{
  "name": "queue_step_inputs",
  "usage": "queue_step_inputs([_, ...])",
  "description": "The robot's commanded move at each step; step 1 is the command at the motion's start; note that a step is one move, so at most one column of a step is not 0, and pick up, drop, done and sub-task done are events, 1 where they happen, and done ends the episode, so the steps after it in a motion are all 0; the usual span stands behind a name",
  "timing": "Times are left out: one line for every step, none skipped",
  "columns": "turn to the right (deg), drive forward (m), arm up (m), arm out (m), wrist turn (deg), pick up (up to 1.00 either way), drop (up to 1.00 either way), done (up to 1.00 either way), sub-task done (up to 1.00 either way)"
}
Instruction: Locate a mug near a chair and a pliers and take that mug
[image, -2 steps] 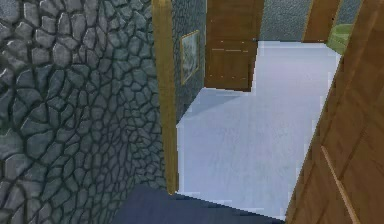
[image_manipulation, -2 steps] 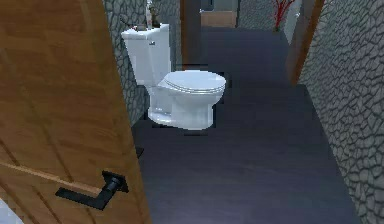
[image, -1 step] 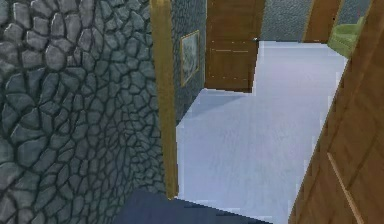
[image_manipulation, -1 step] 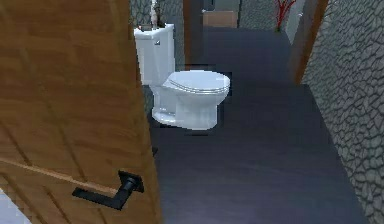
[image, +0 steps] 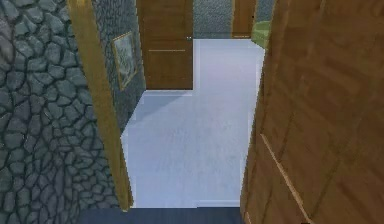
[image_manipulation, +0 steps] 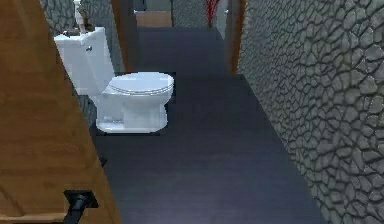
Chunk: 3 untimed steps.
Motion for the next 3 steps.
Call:
queue_step_inputs([0.0, 1.00, 0.00, 0.00, 0.0, 0.00, 0.00, 0.00, 0.00])
queue_step_inputs([9.0, 0.00, 0.00, 0.00, 0.0, 0.00, 0.00, 0.00, 0.00])
queue_step_inputs([0.0, 0.30, 0.00, 0.00, 0.0, 0.00, 0.00, 0.00, 0.00])
